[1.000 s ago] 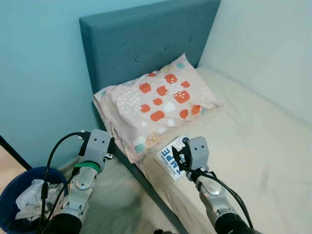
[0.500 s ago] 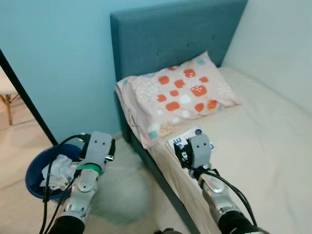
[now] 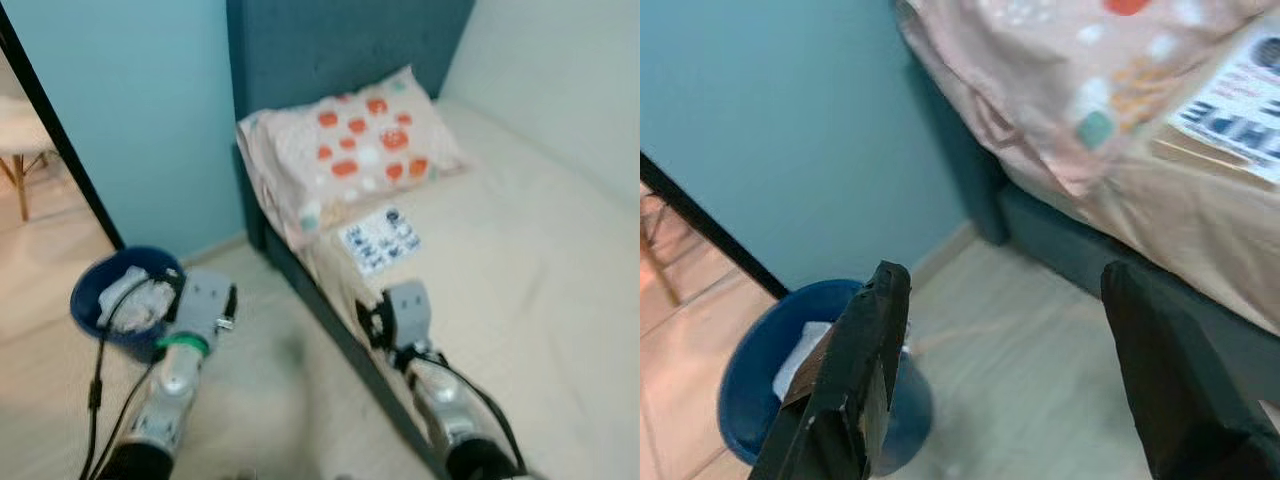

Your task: Clean up the room

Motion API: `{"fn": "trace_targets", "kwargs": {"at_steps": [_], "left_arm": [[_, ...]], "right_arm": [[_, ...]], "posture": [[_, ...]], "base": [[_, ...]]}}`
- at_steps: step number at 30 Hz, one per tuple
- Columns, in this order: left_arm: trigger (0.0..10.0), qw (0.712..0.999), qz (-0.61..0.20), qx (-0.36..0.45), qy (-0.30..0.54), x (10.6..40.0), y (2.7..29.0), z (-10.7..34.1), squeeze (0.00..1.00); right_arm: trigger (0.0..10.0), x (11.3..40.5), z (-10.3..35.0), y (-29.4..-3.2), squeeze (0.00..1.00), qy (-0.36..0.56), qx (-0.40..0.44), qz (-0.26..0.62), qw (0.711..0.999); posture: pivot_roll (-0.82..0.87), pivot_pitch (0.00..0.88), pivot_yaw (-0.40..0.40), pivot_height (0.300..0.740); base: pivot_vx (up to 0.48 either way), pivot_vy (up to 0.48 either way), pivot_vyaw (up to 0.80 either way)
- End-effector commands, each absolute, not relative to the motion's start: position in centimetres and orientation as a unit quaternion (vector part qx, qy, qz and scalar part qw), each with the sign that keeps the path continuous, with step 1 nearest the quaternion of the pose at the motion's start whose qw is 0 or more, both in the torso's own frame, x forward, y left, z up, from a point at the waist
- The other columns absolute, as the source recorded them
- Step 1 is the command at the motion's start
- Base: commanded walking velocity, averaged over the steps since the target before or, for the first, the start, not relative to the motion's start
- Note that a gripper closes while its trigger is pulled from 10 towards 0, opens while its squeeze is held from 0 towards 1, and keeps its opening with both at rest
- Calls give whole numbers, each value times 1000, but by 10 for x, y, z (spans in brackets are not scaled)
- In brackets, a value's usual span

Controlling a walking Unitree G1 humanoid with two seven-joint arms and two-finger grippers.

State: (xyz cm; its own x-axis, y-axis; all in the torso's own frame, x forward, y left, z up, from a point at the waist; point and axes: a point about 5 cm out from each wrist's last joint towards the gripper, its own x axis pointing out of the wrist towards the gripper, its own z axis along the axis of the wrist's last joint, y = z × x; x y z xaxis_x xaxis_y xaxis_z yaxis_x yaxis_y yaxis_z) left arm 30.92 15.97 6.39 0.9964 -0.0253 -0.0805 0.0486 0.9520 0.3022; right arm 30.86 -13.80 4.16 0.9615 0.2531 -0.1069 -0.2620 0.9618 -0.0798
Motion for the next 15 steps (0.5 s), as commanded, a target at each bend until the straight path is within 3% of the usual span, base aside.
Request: {"fn": "trace_targets", "kwargs": {"at_steps": [1, 7, 15], "left_arm": [[10000, 986, -13, 158, 53, 305, 166, 57, 0], [10000, 986, -15, 155, 53, 305, 165, 57, 0], [10000, 988, -20, 147, 48, 306, 162, 60, 0]], "right_arm": [[10000, 305, 36, -136, 0, 58, -40, 129, 989], [10000, 306, 36, -137, 0, 58, -38, 125, 990], [10000, 308, 38, -139, 0, 58, -32, 120, 991]], "posture": [[-34, 9, -20, 740], [-34, 10, -20, 740], [-36, 11, -20, 740]], "base": [[0, 0, 0], [0, 0, 0], [0, 0, -800]]}}
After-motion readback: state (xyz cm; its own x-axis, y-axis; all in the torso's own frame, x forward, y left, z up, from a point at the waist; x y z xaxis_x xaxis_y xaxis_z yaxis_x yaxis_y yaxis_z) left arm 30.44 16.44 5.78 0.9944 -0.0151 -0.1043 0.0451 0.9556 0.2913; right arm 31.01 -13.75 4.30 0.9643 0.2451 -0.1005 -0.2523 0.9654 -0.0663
